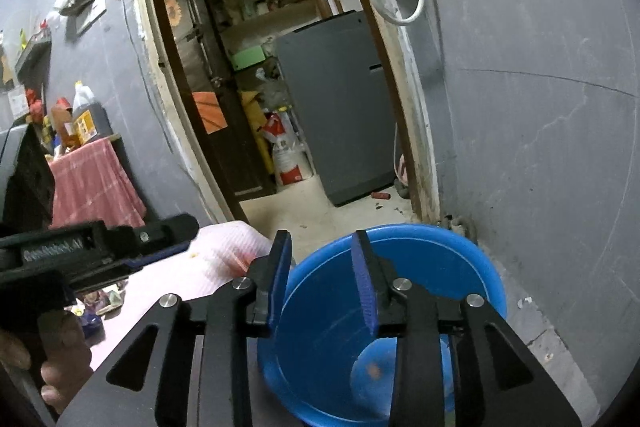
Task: Collect trash
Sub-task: 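Open the right tool over the bucket while the left tool opens too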
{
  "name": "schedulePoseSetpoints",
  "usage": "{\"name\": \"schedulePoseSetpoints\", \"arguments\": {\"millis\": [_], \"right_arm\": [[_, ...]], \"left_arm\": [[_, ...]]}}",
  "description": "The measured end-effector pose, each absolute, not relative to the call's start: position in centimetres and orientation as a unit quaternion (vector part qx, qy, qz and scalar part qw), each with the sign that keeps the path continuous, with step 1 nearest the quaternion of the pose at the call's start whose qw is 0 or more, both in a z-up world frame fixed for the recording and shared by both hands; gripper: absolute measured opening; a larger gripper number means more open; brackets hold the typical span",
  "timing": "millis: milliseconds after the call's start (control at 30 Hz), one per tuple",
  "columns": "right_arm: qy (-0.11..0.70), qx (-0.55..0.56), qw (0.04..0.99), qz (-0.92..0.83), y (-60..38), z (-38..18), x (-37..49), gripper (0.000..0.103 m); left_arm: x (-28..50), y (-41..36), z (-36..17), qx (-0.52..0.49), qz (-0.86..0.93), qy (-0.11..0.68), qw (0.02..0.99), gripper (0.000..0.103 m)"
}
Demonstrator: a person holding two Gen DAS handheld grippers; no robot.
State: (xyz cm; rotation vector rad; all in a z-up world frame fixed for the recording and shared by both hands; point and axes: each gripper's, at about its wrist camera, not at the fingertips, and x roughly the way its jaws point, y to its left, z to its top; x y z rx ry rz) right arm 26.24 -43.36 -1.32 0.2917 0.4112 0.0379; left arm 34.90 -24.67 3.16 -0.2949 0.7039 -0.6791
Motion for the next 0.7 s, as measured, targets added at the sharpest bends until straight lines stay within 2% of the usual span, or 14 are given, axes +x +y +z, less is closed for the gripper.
{"name": "schedulePoseSetpoints", "arguments": {"millis": [133, 200, 233, 300, 333, 433, 500, 700], "right_arm": [[0.195, 0.144, 0.97, 0.019, -43.3, -0.9, 26.1, 0.03], [0.187, 0.145, 0.971, 0.019, -43.1, -0.4, 26.0, 0.034], [0.181, 0.143, 0.973, 0.019, -43.1, 0.0, 25.7, 0.037], [0.167, 0.136, 0.976, 0.019, -42.9, 0.8, 25.2, 0.052], [0.159, 0.13, 0.978, 0.021, -42.6, 1.3, 24.8, 0.055], [0.134, 0.109, 0.985, 0.024, -41.8, 3.0, 23.7, 0.064], [0.116, 0.096, 0.988, 0.024, -41.2, 4.0, 23.0, 0.077], [0.07, 0.086, 0.993, 0.038, -39.6, 6.8, 21.2, 0.088]], "left_arm": [[34.4, -24.1, 4.5, -0.138, -0.319, 0.322, 0.88, 0.044], [33.7, -23.6, 5.0, -0.139, -0.305, 0.308, 0.89, 0.051], [33.2, -23.1, 5.4, -0.142, -0.293, 0.297, 0.898, 0.058], [32.2, -22.0, 6.2, -0.146, -0.265, 0.272, 0.913, 0.07], [31.7, -21.4, 6.6, -0.147, -0.253, 0.256, 0.921, 0.082], [29.7, -19.5, 7.8, -0.144, -0.211, 0.203, 0.945, 0.101], [28.4, -18.3, 8.6, -0.135, -0.19, 0.172, 0.957, 0.101], [25.7, -15.5, 9.6, -0.104, -0.141, 0.136, 0.975, 0.101]]}}
